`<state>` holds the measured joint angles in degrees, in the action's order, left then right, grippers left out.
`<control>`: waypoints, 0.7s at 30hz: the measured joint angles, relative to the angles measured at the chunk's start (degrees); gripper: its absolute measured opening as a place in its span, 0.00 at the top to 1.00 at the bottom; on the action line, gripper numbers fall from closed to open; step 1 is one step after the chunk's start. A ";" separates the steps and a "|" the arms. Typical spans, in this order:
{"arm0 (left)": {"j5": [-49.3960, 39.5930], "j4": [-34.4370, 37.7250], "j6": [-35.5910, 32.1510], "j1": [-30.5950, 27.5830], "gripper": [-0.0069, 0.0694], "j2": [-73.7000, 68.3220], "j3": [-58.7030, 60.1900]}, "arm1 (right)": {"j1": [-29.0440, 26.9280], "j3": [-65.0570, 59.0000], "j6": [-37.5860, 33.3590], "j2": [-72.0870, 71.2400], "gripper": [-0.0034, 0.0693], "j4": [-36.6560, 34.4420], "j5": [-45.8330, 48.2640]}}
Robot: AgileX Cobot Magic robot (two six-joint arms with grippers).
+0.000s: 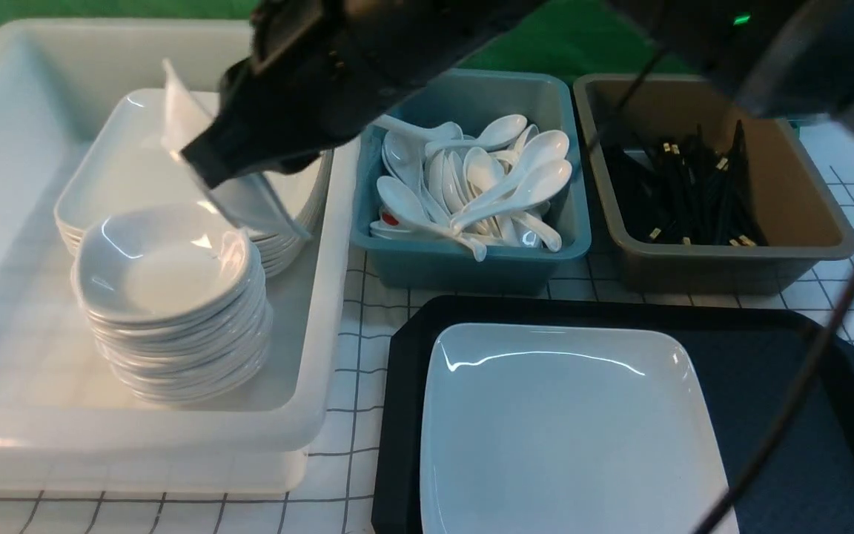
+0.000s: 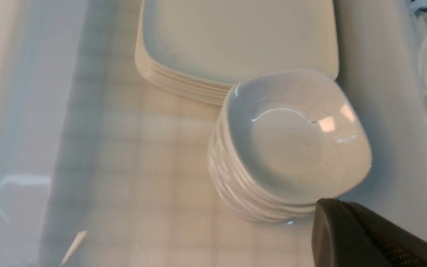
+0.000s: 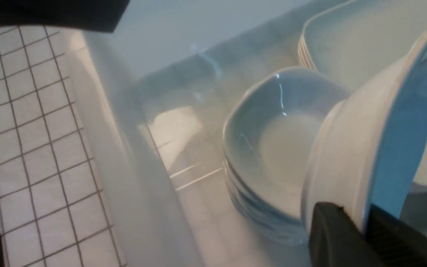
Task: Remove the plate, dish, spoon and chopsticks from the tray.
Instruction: Use the right arm to put the small plate into the large storage box on the left
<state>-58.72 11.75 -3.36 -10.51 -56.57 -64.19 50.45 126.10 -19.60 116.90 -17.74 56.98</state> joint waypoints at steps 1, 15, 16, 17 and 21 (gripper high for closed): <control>-0.20 0.00 -0.26 -0.28 0.91 0.08 0.32 | 0.57 2.44 -0.08 2.08 0.89 0.75 -0.10; 0.45 0.24 -0.76 -0.71 0.91 0.26 1.22 | 1.57 11.02 -2.08 12.93 0.84 2.55 -2.79; 0.58 0.24 -0.81 -0.71 0.91 0.26 1.22 | 1.62 11.02 -2.25 12.99 0.78 2.51 -2.89; 0.58 0.24 -0.81 -0.71 0.91 0.26 1.22 | 1.62 11.09 -2.31 12.99 0.73 2.51 -2.89; 0.58 0.24 -0.81 -0.71 0.91 0.26 1.22 | 1.98 11.27 -2.53 12.99 0.53 2.51 -2.73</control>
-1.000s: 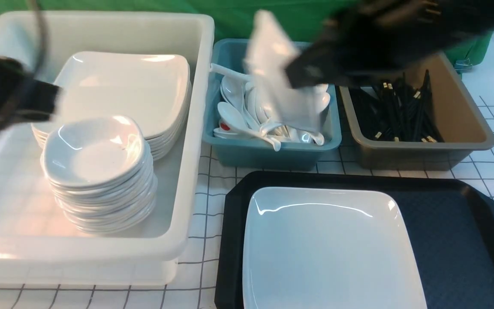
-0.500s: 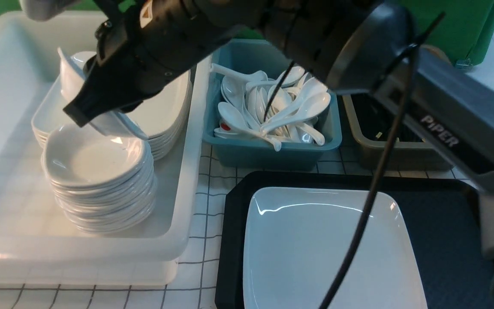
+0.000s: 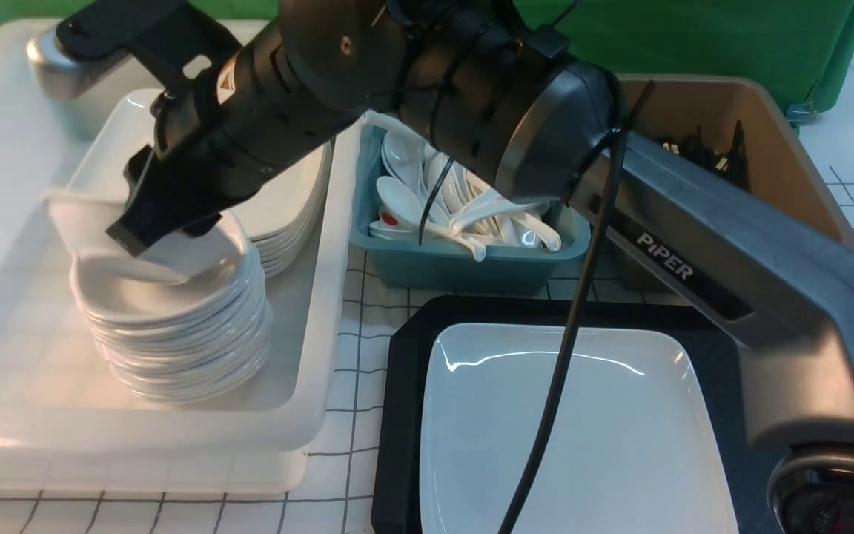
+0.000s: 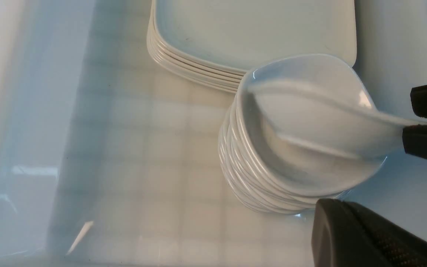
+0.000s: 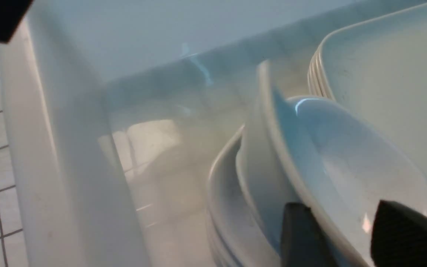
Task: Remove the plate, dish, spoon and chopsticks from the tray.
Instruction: Use the right arm to put the small plate into the large storage box on the left, then use the right arm to grab a plate from the dinner plate
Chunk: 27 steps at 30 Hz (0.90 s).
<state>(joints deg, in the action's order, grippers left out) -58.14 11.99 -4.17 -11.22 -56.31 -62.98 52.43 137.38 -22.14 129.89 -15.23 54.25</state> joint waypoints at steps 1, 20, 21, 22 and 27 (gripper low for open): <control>0.00 0.00 -0.05 0.00 0.91 0.00 0.00 | 0.21 0.10 0.00 0.00 0.47 0.00 0.28; -0.02 19.46 -15.27 5.62 0.91 0.00 0.00 | -7.58 -5.70 9.48 -16.58 0.92 11.28 14.89; 0.54 20.29 -15.69 7.71 0.91 0.00 0.00 | -9.34 -8.17 9.75 -18.63 0.94 11.44 14.89; 1.38 20.94 -16.18 10.03 0.91 0.00 0.00 | -11.16 -11.20 9.86 -20.36 0.95 11.51 14.94; 4.46 20.66 -15.44 21.53 0.91 -0.85 0.00 | -20.55 -29.79 10.00 -30.91 0.96 11.37 15.04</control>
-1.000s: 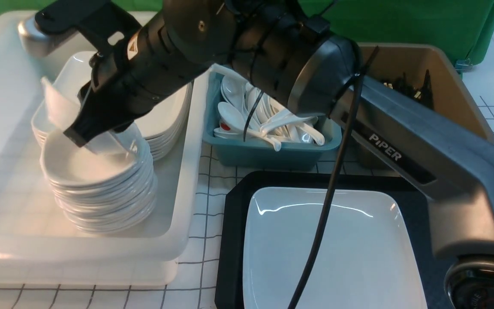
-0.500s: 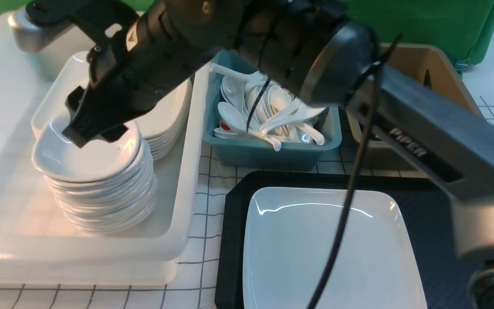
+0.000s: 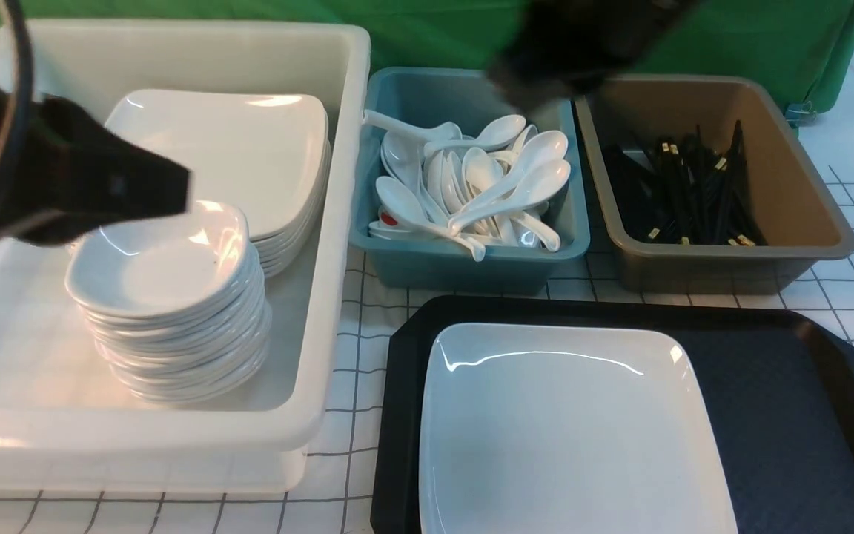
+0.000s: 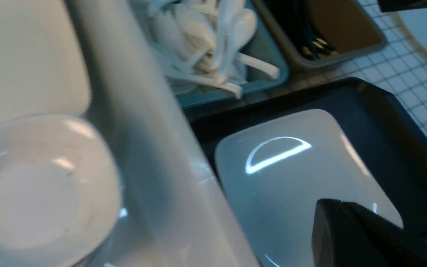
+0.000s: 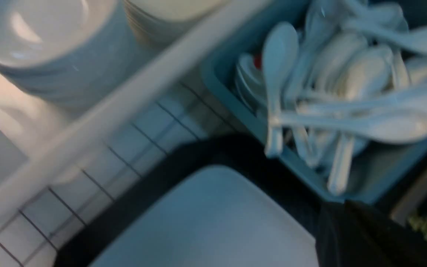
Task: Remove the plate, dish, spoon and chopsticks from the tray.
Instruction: Use the right arm to grab a plate from the dinner plate
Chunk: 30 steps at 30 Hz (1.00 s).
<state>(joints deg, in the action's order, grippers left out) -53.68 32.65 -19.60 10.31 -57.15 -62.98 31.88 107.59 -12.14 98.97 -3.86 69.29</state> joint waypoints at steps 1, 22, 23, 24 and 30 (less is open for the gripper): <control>0.50 -0.82 0.57 3.23 0.91 -0.61 0.00 | -2.38 -4.54 0.00 -2.19 0.96 -0.04 -0.14; 4.19 -11.05 5.30 24.16 0.91 -16.38 0.05 | -31.09 -42.41 -19.22 1.65 0.30 -31.32 -18.24; 4.19 -11.13 5.29 24.16 0.91 -16.38 0.05 | -31.09 -41.88 -19.30 2.36 0.30 -31.40 -18.33; 4.17 -11.51 5.51 24.16 0.91 -16.38 0.05 | -31.13 -39.72 -19.35 5.44 0.28 -31.57 -18.61; 4.27 -11.71 5.62 24.16 0.91 -16.38 0.05 | -31.13 -33.79 -19.28 12.44 0.27 -31.68 -18.67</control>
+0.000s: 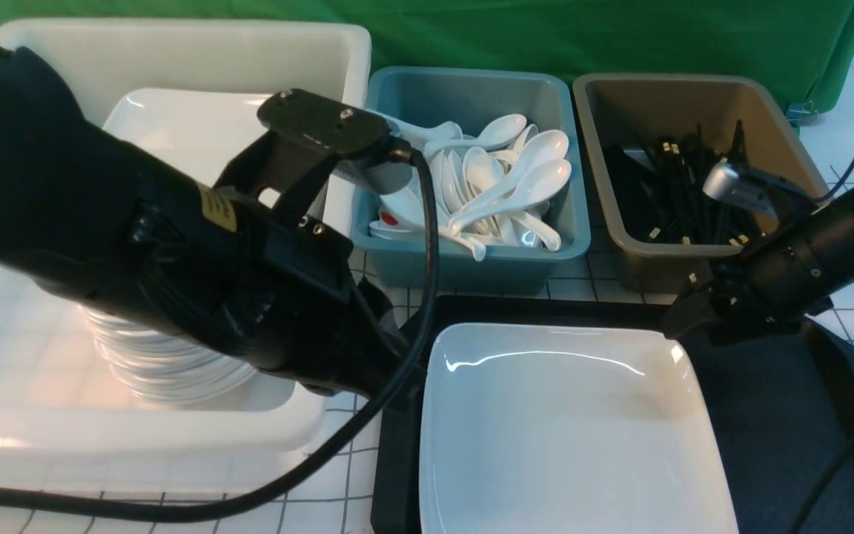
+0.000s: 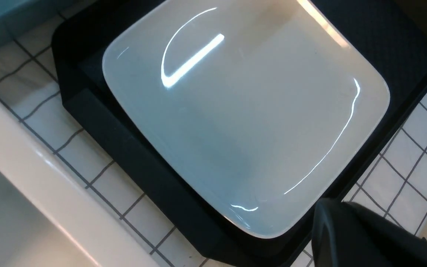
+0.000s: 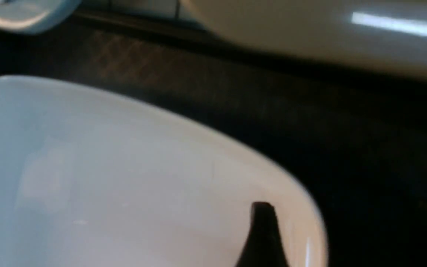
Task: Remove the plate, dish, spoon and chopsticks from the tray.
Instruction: Use the right arm to grab a plate from the dinner plate
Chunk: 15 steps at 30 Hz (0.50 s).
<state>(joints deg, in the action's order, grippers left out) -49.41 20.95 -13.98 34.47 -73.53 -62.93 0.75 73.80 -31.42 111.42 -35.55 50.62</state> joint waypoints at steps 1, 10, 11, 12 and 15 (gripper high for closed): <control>0.26 0.00 0.00 0.00 0.91 0.00 0.00 | 0.00 0.45 0.00 0.66 0.27 -0.03 0.00; 5.60 -0.50 -0.15 0.00 0.91 0.00 0.00 | 0.90 1.50 -0.05 4.20 0.27 -0.18 1.21; 5.89 -0.67 -0.15 0.00 0.91 0.00 0.00 | 1.12 1.49 -0.05 4.20 0.27 -0.18 1.26; 6.26 -1.00 -0.15 0.00 0.91 0.00 0.00 | 1.75 1.49 -0.05 4.27 0.27 -0.13 1.28; 6.53 -1.21 -0.15 0.00 0.91 0.00 0.00 | 3.36 1.70 -0.05 4.45 0.27 0.29 1.47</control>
<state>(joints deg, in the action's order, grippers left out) -42.88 19.74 -14.13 34.47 -73.53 -62.93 4.11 75.50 -31.48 115.87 -35.25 52.09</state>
